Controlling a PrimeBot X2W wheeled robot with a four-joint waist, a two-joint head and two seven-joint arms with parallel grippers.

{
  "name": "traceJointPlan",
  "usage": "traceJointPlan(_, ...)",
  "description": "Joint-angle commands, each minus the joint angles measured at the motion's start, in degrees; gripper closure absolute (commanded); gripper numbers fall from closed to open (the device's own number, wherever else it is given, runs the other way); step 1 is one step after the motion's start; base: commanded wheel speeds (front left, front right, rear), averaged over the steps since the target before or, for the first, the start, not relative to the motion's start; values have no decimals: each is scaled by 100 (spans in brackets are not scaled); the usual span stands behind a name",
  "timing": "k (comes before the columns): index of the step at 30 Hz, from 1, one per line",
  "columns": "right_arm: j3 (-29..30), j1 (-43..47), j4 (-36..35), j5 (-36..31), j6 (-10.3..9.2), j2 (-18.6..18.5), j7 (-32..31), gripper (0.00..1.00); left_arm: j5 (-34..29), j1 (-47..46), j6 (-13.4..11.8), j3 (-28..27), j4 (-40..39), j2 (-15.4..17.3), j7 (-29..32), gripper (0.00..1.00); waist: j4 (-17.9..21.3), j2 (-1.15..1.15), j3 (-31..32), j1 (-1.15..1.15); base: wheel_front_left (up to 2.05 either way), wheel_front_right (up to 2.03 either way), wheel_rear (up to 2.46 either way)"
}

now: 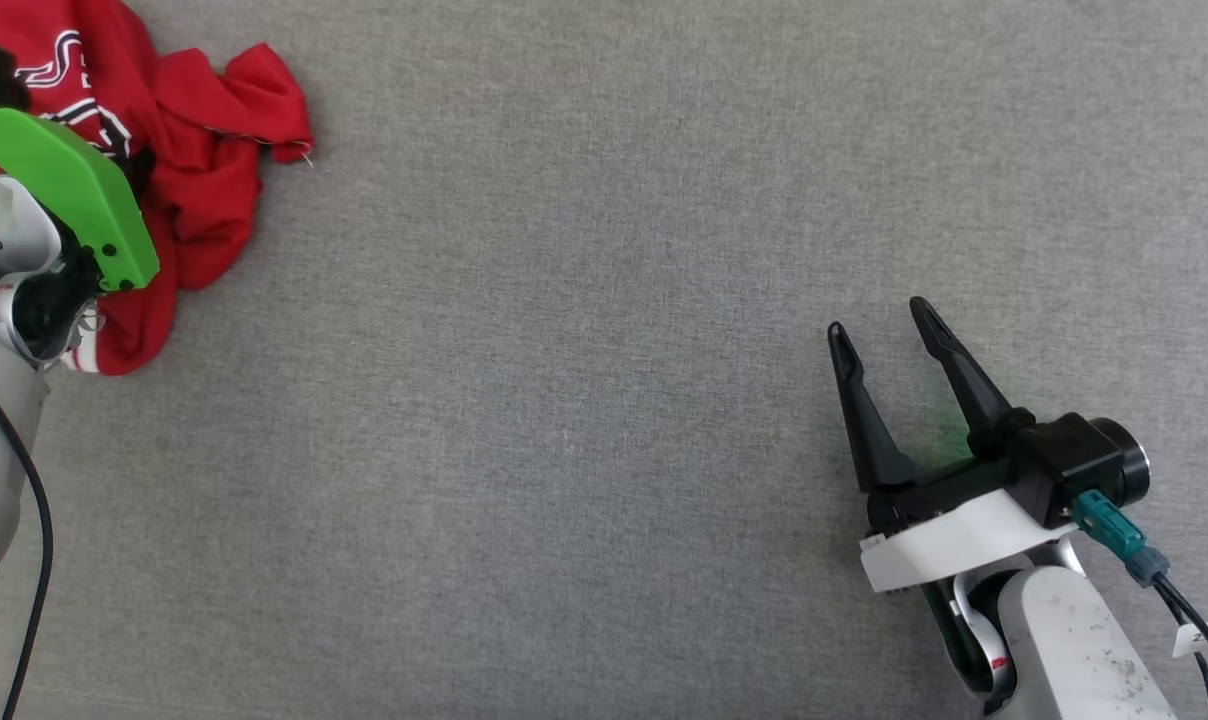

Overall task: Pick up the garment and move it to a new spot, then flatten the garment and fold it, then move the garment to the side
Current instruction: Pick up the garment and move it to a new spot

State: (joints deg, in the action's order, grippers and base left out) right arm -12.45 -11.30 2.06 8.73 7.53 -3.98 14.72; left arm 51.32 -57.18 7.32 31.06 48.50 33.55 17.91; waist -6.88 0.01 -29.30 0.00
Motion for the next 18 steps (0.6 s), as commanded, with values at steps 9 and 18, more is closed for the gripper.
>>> traceJointPlan(9, 55, 235, 196, 114, -4, 56, 28, 0, -545, 57, 16, 177, -71, 194, -1786, 100, -52, -1, 1049, 0, 0, 0, 0)
traceJointPlan(18, 348, 544, 285, 253, -4, 100, 28, 0, -1359, -45, -10, 639, -692, 324, -2729, 100, 70, -1, 1854, 0, 0, 0, 0)
